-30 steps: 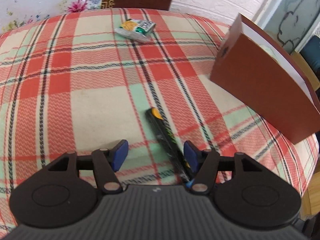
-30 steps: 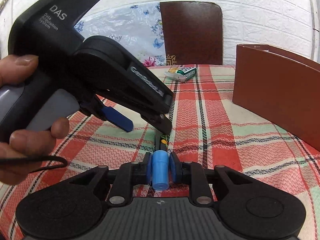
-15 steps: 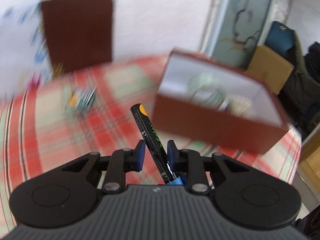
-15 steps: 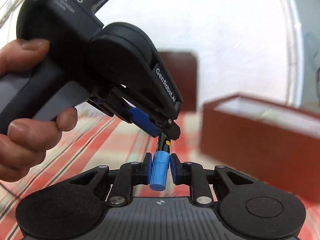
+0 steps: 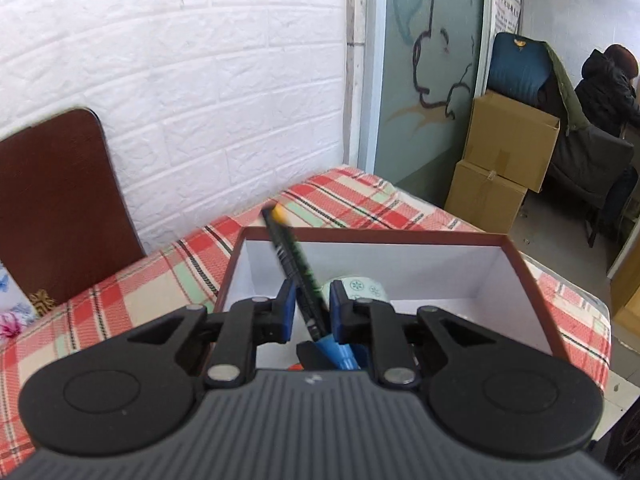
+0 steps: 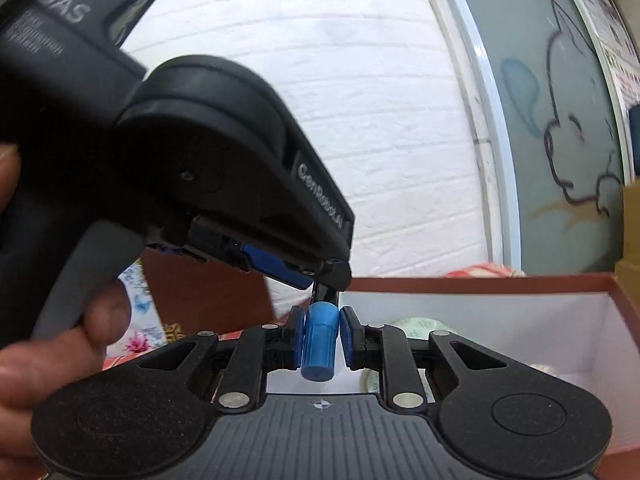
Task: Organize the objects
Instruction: 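Carry the marker into the brown box and open both tools, then move both tools back to the green corn snack packet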
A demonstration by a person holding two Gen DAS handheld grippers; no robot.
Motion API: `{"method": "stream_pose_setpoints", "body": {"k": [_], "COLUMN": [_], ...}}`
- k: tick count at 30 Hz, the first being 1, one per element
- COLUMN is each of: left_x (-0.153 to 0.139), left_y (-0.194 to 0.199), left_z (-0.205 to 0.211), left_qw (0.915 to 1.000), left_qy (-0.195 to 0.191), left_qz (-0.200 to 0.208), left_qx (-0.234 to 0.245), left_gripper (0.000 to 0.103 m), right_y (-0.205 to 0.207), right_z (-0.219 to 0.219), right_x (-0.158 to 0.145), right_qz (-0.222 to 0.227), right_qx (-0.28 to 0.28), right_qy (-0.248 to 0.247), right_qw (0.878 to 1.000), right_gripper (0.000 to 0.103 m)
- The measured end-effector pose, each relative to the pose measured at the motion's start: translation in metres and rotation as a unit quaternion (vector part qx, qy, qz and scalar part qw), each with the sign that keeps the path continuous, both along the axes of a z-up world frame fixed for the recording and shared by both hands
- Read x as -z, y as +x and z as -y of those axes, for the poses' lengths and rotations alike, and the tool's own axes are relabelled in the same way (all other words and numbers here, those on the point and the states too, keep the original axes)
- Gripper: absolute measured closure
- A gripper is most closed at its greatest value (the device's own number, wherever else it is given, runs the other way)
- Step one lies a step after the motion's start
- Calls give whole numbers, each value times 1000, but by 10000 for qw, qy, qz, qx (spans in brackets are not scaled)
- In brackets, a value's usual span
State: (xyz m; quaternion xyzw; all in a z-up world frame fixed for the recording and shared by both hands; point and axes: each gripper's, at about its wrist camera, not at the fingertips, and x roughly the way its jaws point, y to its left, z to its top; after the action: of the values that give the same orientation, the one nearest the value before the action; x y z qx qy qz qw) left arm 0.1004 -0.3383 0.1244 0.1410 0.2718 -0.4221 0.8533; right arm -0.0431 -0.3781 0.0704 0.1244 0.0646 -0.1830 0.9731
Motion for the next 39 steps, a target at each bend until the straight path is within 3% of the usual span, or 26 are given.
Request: {"method": "stream_pose_setpoints", "body": {"k": [5,9,15,20,23,25,32,39], "left_x": [14,22,20,26,26,26,46,85], "left_y": [12,19,17,12,6,1,4,34], "left_z": [10,1,-35,-60,-77,-88,-132,-187], "left_qw": [9996,9994,9986,9971,9967,9963,9930,9801], "left_qy": [263,244,-115,-147,-243,-237,-19,346], "left_qz": [23,-158,-393,-553,-562,-528,-472,-592], "left_qx": [-81,-165,-334,-501,-537,-628,-1084,-1864], "left_gripper": [83,82,82,82,82,75,73,67], "right_y": [20,22,-3,-26,-33,-35,-22,1], "right_z": [16,18,-9,-46,-60,-63,-89,-137], "right_x": [13,25,25,32,37,40,45,62], "right_qz": [-264,-441,-176,-51,-16,-18,-548,-1056], "right_qx": [-29,3,288,469,483,496,31,-654], "right_qy": [216,292,-268,-918,-1043,-1163,-807,-811], "right_qw": [9994,9986,9991,9947,9934,9920,9952,9889], "right_gripper": [85,79,72,70,68,66,66,64]}}
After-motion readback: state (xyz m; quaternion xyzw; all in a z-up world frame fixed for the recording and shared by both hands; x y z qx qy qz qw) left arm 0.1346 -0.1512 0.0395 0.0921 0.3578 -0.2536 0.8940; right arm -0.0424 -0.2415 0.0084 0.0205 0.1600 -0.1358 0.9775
